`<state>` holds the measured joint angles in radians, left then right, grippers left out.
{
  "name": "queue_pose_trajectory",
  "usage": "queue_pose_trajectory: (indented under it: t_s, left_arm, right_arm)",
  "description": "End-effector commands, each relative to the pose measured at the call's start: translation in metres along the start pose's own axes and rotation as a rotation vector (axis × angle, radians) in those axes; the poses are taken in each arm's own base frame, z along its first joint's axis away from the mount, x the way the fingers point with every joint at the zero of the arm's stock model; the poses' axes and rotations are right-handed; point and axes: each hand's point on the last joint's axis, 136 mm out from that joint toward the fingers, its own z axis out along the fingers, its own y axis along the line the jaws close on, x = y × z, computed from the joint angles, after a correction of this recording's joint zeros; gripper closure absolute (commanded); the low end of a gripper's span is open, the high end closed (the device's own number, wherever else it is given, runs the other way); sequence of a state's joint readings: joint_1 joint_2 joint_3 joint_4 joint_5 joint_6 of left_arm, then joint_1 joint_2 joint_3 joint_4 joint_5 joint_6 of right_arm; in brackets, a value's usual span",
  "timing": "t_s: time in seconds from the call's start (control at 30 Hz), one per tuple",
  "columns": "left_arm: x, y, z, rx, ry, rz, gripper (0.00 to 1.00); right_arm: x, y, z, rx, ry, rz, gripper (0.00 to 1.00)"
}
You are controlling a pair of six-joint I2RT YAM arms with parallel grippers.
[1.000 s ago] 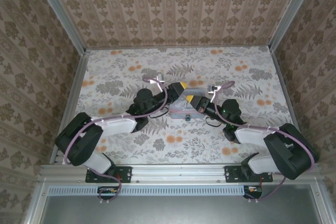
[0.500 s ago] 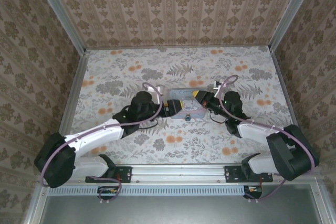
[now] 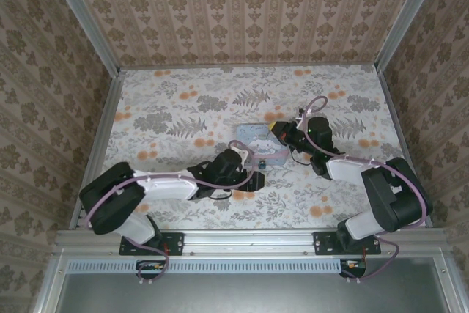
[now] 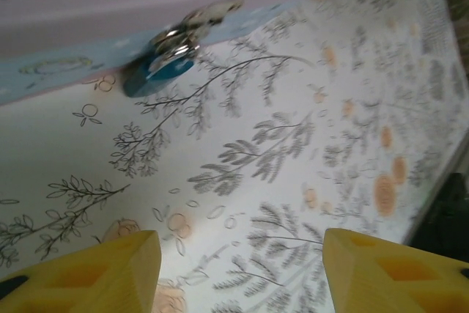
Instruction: Unlock the padlock with the key
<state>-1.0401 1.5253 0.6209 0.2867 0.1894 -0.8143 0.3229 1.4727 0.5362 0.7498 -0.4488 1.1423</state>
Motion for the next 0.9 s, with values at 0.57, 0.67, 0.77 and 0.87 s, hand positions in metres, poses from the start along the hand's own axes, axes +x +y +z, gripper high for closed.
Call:
queue_pose_trajectory:
  t_s: [0.57, 0.67, 0.77, 0.87]
  left_arm:
    - [-0.041, 0.021, 0.047, -0.162, -0.167, 0.225, 0.41]
    - [-0.042, 0.026, 0.054, -0.158, -0.168, 0.218, 0.42]
    - [-0.044, 0.03, 0.058, -0.148, -0.178, 0.209, 0.42]
    - [-0.046, 0.031, 0.061, -0.143, -0.188, 0.216, 0.42]
  right_arm:
    - [-0.003, -0.036, 0.029, 0.078, 0.041, 0.07, 1.0]
    - [-0.002, -0.04, 0.031, 0.078, 0.045, 0.077, 1.0]
    - [-0.001, -0.046, 0.032, 0.082, 0.048, 0.082, 1.0]
    - [0.001, -0.05, 0.032, 0.084, 0.047, 0.087, 1.0]
